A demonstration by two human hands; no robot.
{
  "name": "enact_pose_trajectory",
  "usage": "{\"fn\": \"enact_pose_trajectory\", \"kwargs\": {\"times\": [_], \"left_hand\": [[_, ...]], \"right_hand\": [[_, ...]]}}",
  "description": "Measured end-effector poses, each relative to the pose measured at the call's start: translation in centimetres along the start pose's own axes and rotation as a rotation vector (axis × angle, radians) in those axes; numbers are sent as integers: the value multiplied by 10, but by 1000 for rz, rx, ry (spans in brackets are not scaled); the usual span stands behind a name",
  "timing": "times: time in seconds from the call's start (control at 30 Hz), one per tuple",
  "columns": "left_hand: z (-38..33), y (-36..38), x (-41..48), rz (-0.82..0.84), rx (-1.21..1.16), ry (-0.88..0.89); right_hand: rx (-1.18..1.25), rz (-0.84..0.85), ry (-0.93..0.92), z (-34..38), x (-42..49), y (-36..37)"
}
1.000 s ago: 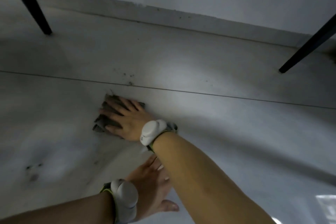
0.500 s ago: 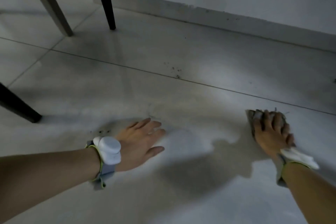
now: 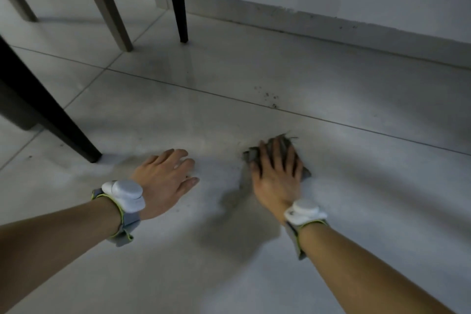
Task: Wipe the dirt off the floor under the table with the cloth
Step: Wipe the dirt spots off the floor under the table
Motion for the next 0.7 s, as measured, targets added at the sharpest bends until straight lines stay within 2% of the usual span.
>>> {"fn": "enact_pose_trajectory", "kwargs": {"times": [0.17, 0.3, 0.47, 0.57, 0.7], "left_hand": [[48, 5, -27, -27, -25, -221], [66, 2, -43, -76, -66, -366], [74, -3, -57, -94, -78, -400], [73, -4, -57, -75, -80, -423], [61, -7, -62, -52, -81, -418]], "right_hand": [[116, 29, -260, 103, -7, 17], [207, 161, -545, 179, -26, 18], [259, 218, -851, 243, -86, 6], [329, 203, -909, 242, -96, 1], [295, 203, -841, 220, -96, -8]]}}
Point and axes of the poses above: each hand's wrist, its own x-axis towards the middle knuckle, its own y-axis out of the palm, z = x × y, the point moved 1 cm from there along x, towards the middle knuckle, and after that the axes turned 12 degrees about -z, right-handed, at the moved point
